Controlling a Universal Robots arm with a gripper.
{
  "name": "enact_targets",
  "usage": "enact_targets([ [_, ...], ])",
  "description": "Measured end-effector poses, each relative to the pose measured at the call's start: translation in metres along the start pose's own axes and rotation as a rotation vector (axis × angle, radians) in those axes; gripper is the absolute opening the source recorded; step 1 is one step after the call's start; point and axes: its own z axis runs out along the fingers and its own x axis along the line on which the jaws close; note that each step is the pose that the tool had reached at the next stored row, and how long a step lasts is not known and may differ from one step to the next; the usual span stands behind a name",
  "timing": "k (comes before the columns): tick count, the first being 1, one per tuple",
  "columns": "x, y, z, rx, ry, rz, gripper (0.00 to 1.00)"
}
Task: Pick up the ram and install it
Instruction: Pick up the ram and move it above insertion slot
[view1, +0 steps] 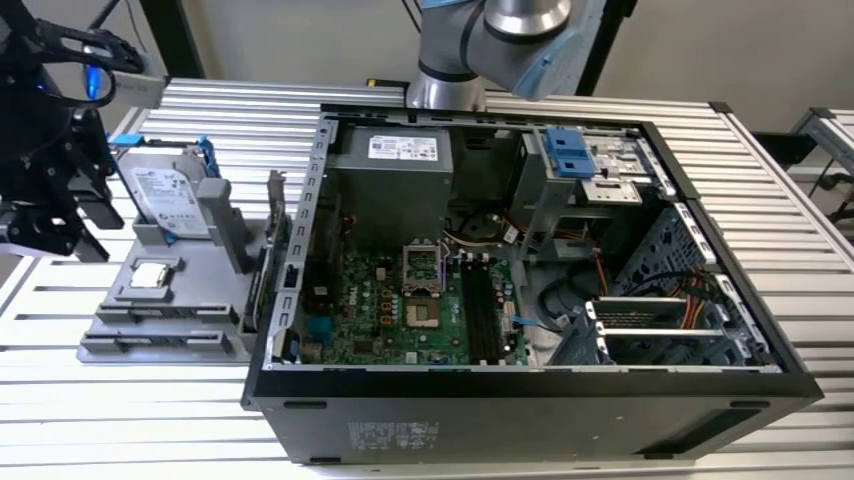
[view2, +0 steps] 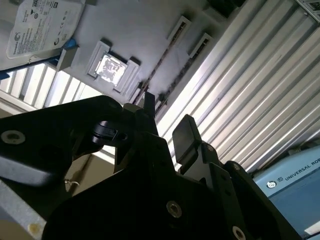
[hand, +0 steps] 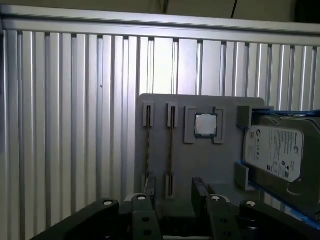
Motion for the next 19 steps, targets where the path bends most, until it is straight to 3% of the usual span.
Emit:
enact_targets([
  [19, 0.0023, -0.0002, 0.0309, -0.0032, 0.0001, 0.001, 1.0],
])
